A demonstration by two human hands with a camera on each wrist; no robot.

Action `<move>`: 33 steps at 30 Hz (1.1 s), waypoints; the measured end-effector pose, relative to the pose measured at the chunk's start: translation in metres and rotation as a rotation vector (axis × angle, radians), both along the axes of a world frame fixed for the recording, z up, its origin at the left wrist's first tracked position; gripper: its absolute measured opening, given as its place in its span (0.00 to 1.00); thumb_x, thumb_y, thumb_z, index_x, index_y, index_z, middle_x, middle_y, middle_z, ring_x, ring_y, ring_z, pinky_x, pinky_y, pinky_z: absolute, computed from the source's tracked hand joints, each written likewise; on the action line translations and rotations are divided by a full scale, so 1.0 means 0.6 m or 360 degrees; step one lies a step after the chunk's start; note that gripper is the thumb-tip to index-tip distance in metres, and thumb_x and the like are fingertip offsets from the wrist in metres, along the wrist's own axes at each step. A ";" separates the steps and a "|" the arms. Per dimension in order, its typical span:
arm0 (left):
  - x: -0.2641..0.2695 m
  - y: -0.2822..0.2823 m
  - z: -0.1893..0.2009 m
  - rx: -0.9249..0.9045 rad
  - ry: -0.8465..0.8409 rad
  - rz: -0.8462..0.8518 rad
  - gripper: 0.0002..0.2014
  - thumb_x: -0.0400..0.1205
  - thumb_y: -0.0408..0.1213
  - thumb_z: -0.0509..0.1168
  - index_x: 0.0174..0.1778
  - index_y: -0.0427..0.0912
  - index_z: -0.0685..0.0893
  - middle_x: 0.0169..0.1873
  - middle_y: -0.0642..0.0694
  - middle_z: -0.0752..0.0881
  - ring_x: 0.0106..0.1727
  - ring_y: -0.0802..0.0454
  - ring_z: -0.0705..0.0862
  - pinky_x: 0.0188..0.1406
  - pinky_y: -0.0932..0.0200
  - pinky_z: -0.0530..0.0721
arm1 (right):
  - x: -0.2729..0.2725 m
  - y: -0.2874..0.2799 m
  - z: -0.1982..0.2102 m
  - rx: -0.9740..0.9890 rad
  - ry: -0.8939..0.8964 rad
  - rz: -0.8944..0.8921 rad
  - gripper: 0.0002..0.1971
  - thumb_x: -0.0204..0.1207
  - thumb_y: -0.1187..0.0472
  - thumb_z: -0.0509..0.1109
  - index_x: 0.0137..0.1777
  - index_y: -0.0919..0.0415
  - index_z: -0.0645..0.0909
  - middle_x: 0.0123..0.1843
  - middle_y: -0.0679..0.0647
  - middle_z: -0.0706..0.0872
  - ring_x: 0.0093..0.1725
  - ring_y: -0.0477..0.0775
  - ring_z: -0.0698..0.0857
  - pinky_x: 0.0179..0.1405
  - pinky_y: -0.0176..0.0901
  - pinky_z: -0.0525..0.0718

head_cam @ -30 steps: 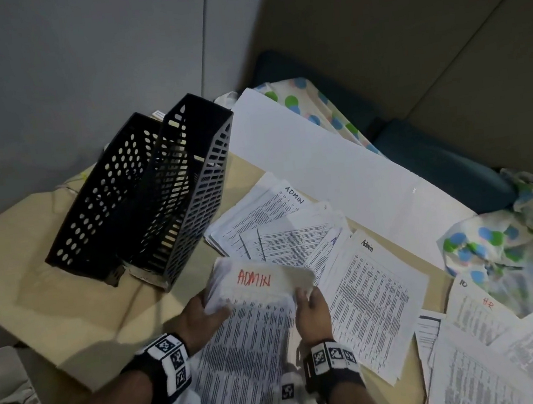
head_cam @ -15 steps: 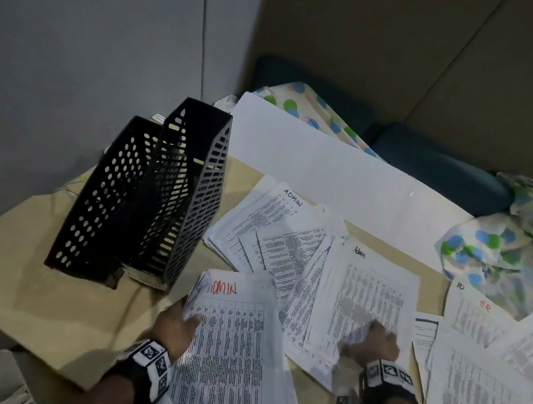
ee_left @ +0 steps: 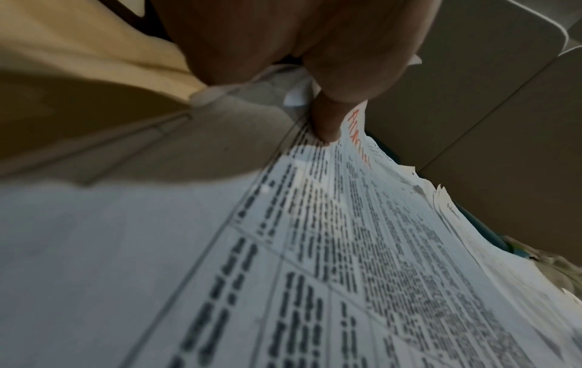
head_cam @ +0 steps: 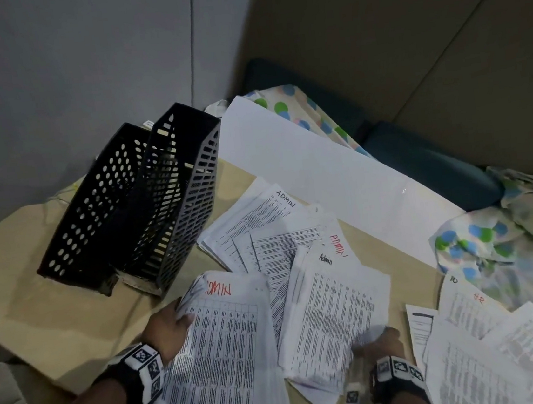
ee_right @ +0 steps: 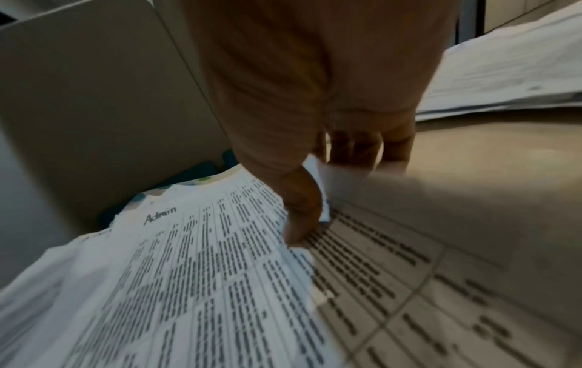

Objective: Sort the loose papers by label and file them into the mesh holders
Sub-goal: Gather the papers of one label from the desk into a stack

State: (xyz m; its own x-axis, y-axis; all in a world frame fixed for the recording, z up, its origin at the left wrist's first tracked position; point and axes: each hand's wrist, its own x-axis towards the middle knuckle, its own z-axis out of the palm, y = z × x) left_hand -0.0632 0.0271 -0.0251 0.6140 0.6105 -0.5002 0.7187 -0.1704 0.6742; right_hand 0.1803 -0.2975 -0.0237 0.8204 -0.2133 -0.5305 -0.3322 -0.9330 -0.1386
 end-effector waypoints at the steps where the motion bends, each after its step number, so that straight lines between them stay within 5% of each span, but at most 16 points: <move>1: -0.002 0.000 0.001 -0.0004 -0.0004 0.0002 0.20 0.81 0.40 0.65 0.70 0.42 0.76 0.60 0.35 0.86 0.61 0.34 0.83 0.55 0.52 0.79 | 0.004 -0.001 -0.006 0.0067 0.0042 -0.0034 0.44 0.53 0.59 0.88 0.67 0.71 0.70 0.58 0.67 0.84 0.55 0.67 0.86 0.51 0.52 0.87; 5: -0.007 -0.003 0.004 -0.0044 -0.0008 0.0035 0.21 0.82 0.40 0.65 0.71 0.42 0.76 0.62 0.36 0.85 0.63 0.35 0.82 0.56 0.54 0.77 | 0.001 0.000 -0.017 0.0114 -0.0138 -0.0019 0.19 0.64 0.57 0.80 0.52 0.66 0.86 0.41 0.60 0.89 0.41 0.60 0.88 0.48 0.51 0.89; 8: -0.011 0.000 -0.006 -0.0035 -0.0012 0.0008 0.21 0.82 0.43 0.65 0.71 0.44 0.75 0.62 0.37 0.85 0.62 0.36 0.82 0.56 0.54 0.78 | -0.022 0.005 0.011 0.0357 -0.0433 -0.0022 0.14 0.71 0.53 0.72 0.50 0.63 0.84 0.35 0.61 0.88 0.37 0.62 0.86 0.46 0.55 0.88; 12: -0.014 -0.002 -0.001 -0.0004 -0.0046 0.0004 0.35 0.75 0.63 0.57 0.71 0.43 0.76 0.62 0.37 0.85 0.63 0.35 0.82 0.57 0.52 0.78 | -0.010 -0.003 0.046 0.0782 -0.0408 -0.0343 0.26 0.81 0.52 0.64 0.64 0.78 0.75 0.56 0.78 0.82 0.56 0.73 0.81 0.56 0.59 0.80; 15: -0.016 0.001 -0.018 -0.0021 -0.0033 0.0007 0.43 0.66 0.69 0.51 0.71 0.46 0.76 0.62 0.39 0.85 0.63 0.36 0.82 0.58 0.51 0.80 | 0.024 -0.019 0.061 0.0747 -0.0340 -0.0551 0.17 0.80 0.58 0.68 0.42 0.76 0.78 0.57 0.70 0.84 0.51 0.65 0.83 0.39 0.46 0.77; 17: -0.014 0.007 -0.028 -0.0050 -0.0015 0.0011 0.38 0.68 0.67 0.54 0.71 0.48 0.76 0.62 0.40 0.86 0.62 0.37 0.83 0.59 0.49 0.81 | 0.029 -0.021 0.064 0.0854 -0.0543 -0.0439 0.18 0.78 0.52 0.71 0.44 0.71 0.80 0.48 0.66 0.84 0.41 0.60 0.82 0.29 0.43 0.76; 21: 0.005 0.003 -0.003 -0.0111 -0.0038 0.0145 0.22 0.79 0.47 0.66 0.66 0.40 0.80 0.61 0.38 0.85 0.64 0.37 0.82 0.62 0.51 0.79 | -0.001 0.000 0.081 0.1130 -0.0577 -0.0037 0.19 0.74 0.54 0.75 0.57 0.69 0.83 0.45 0.60 0.86 0.48 0.57 0.84 0.47 0.45 0.75; 25: 0.026 -0.003 0.006 -0.0258 -0.0100 0.0319 0.21 0.79 0.45 0.67 0.62 0.34 0.80 0.55 0.34 0.87 0.58 0.37 0.84 0.59 0.47 0.82 | -0.040 0.049 0.035 0.0956 -0.0191 0.0306 0.20 0.67 0.51 0.78 0.50 0.67 0.83 0.30 0.47 0.83 0.29 0.47 0.80 0.28 0.38 0.75; 30: 0.036 -0.015 0.020 -0.0319 -0.0257 0.0367 0.24 0.80 0.49 0.64 0.66 0.36 0.79 0.60 0.35 0.85 0.65 0.38 0.81 0.63 0.49 0.77 | -0.103 0.113 -0.014 0.0819 0.0110 0.0631 0.16 0.77 0.51 0.69 0.60 0.60 0.80 0.43 0.49 0.87 0.42 0.49 0.85 0.42 0.42 0.84; 33: 0.032 -0.023 0.014 -0.0315 -0.0264 0.0271 0.30 0.74 0.47 0.73 0.70 0.40 0.76 0.63 0.42 0.84 0.65 0.42 0.81 0.66 0.48 0.78 | -0.122 0.139 -0.002 0.0790 0.0228 0.0851 0.16 0.77 0.57 0.71 0.62 0.59 0.76 0.46 0.49 0.85 0.42 0.46 0.83 0.37 0.33 0.79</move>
State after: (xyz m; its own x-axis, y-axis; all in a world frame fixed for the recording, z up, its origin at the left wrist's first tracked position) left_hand -0.0442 0.0136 -0.0167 0.5944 0.6124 -0.5213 0.6031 0.0893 0.7926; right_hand 0.1070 -0.2138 -0.0247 0.6605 0.4884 -0.5702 0.1030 -0.8112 -0.5756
